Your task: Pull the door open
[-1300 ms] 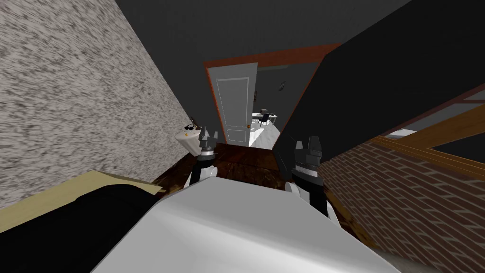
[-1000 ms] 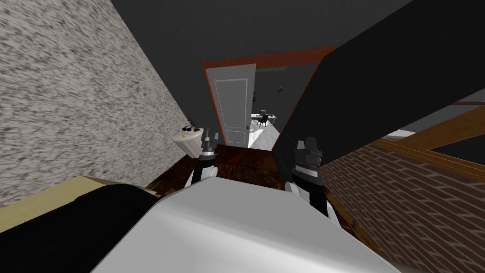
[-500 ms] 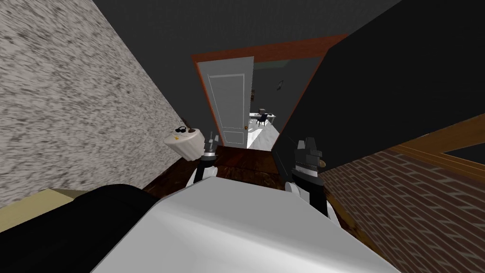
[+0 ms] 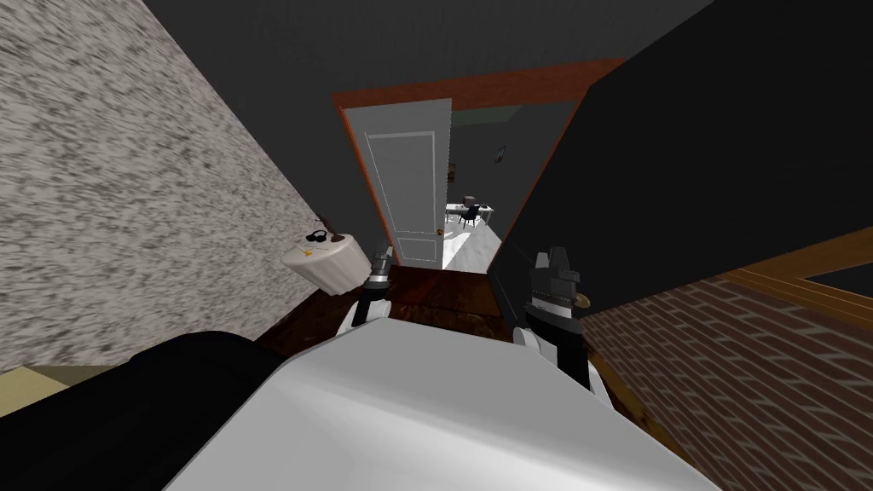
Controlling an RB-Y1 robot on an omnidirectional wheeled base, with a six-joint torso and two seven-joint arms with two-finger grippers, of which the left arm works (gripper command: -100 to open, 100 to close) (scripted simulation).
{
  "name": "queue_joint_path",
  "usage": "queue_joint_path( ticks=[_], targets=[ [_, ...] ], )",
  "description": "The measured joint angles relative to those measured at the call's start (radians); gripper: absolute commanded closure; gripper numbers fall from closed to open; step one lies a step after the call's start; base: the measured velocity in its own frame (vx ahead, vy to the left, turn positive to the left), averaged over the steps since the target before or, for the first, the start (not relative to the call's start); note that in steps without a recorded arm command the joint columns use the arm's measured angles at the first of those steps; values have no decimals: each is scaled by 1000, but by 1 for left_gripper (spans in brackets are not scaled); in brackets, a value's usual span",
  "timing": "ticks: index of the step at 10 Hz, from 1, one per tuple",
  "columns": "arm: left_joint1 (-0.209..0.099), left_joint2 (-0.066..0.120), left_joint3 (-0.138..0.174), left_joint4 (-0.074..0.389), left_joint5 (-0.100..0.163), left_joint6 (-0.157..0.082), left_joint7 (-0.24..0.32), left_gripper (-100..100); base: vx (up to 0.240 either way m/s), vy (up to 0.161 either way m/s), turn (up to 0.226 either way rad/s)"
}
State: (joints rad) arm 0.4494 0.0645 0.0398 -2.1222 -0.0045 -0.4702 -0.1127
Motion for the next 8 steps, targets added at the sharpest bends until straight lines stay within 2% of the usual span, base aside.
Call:
queue_joint_path(
  ticks=[3,7,8],
  targets=[
    [-7,6,17,47,-17,-13,-57,-100,92,-23,-34],
    [-34,18,50,129,-38,-31,-135,-100,99,-27,-40],
    [-33,16,53,145,-46,-36,-157,-100,109,-33,-44]
  ],
)
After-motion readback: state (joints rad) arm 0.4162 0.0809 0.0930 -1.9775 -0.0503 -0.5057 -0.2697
